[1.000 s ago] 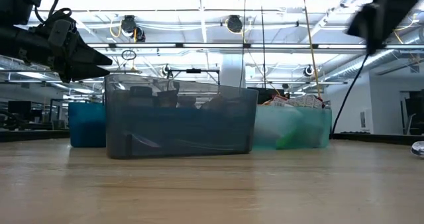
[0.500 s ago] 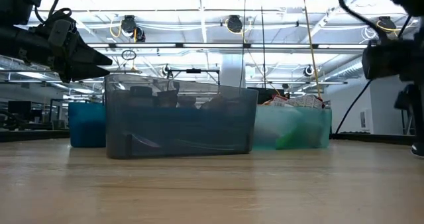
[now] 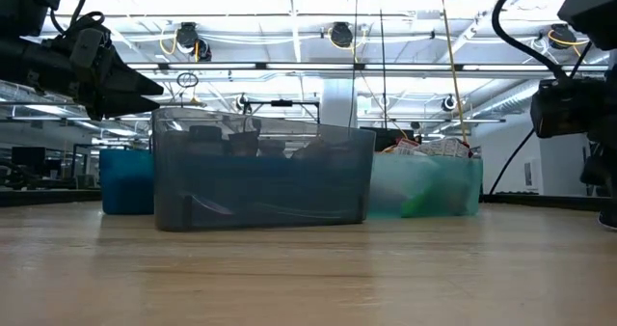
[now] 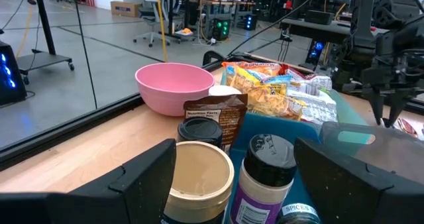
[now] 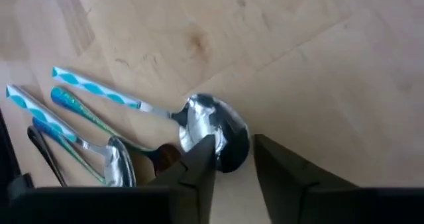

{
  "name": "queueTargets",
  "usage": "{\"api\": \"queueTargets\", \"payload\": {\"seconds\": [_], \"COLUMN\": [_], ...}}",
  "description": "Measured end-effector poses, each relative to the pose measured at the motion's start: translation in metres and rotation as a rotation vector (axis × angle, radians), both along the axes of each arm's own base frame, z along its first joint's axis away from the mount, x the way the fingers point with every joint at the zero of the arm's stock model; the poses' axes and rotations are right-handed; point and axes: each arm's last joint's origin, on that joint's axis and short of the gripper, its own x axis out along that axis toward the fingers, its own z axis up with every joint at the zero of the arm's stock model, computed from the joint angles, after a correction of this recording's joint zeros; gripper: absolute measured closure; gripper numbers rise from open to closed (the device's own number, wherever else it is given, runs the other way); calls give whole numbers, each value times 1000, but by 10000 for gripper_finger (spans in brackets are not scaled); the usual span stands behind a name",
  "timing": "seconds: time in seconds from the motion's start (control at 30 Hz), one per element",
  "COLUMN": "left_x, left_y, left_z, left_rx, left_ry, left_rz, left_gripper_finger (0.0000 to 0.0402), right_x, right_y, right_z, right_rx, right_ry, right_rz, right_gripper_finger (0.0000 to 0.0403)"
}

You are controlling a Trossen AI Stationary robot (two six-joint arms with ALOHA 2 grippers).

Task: Pick & Place Food Item
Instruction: Put the top white spoon into the black bin

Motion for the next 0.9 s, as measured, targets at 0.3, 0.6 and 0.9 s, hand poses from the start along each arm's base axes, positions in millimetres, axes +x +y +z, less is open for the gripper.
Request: {"api": "queueTargets", "payload": {"seconds": [0.3, 0.6, 0.9], "left_x": [0, 0, 0], "left_y": [0, 0, 0], "left_z": [0, 0, 0], "left_rx": [0, 0, 0], "left_ry": [0, 0, 0], "left_rz": [0, 0, 0], "left_gripper_finger": [94, 94, 94], "right_x": [5, 28, 43], "right_y": [2, 4, 4], "right_z": [4, 28, 66], "right_rx": [-23, -115, -351], "right_ry": [-98, -505, -960], "right_rz": [63, 80, -15], "right_gripper_finger": [394, 402, 402]}}
